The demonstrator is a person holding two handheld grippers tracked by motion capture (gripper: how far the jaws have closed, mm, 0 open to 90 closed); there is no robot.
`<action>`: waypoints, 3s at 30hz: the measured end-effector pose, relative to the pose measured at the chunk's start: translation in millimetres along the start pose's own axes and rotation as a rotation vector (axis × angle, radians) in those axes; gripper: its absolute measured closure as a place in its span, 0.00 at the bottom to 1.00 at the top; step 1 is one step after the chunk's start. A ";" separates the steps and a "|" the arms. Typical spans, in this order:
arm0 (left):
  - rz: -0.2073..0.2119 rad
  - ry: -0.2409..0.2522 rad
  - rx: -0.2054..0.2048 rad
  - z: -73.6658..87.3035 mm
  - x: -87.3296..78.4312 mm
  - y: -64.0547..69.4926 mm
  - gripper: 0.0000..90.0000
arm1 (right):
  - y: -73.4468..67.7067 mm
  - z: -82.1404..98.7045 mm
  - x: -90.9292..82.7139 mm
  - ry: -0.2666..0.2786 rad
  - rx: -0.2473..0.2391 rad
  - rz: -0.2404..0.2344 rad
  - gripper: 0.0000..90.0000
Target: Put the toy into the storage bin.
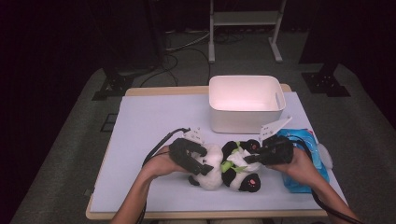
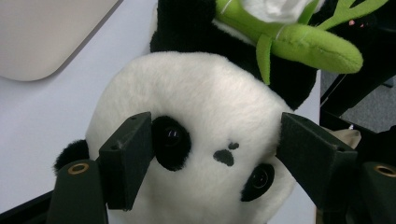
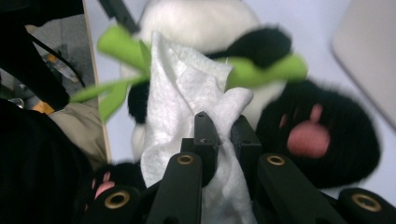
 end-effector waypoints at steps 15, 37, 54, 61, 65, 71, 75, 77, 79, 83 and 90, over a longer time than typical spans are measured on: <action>0.009 0.024 0.000 0.0 -5.4 4.1 0.28 | -4.0 -17.9 16.5 -0.074 -0.081 0.026 0.92; 0.048 0.017 -0.090 3.6 -5.7 -31.5 0.10 | -14.2 14.6 17.7 -0.075 -0.090 0.017 0.93; 0.242 0.057 -0.164 10.4 9.0 -26.5 0.21 | -14.4 19.2 14.5 -0.053 -0.078 0.004 0.93; 0.222 0.094 -0.122 4.6 1.4 -28.7 0.35 | -10.4 10.3 11.9 -0.045 -0.091 0.032 0.93; 0.198 0.104 -0.098 -2.4 -2.3 -32.7 0.38 | -4.5 5.5 9.1 -0.035 -0.085 0.050 0.93; 0.130 0.105 -0.047 -14.5 -11.9 -42.4 0.39 | 6.6 -3.4 7.2 -0.001 -0.067 0.076 0.93; 0.095 0.072 -0.019 -12.5 -12.2 -42.2 0.38 | 8.6 -8.0 6.2 0.009 -0.063 0.063 0.93; 0.093 0.077 0.001 -11.3 -12.0 -38.1 0.38 | 5.5 -11.6 1.1 0.035 -0.055 0.049 0.93; 0.083 0.083 0.018 -10.7 -12.5 -34.6 0.38 | 2.9 -16.8 -6.0 0.043 -0.066 0.053 0.93; 0.063 0.085 0.053 -8.8 -14.1 -26.3 0.38 | 3.0 -28.0 -13.2 0.043 -0.085 0.076 0.93; 0.055 0.062 0.074 -1.0 -12.4 -13.0 0.38 | 3.0 -38.7 -5.5 -0.003 -0.091 0.078 0.92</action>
Point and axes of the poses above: each handheld gripper's, and its own axes: x roughly forward along the jaws, z roughly out of its underside, y roughly to its right, the point moved 9 cm from there along x, roughly forward along the jaws, and after that the axes turned 9 degrees about x, right-handed, at the moved point
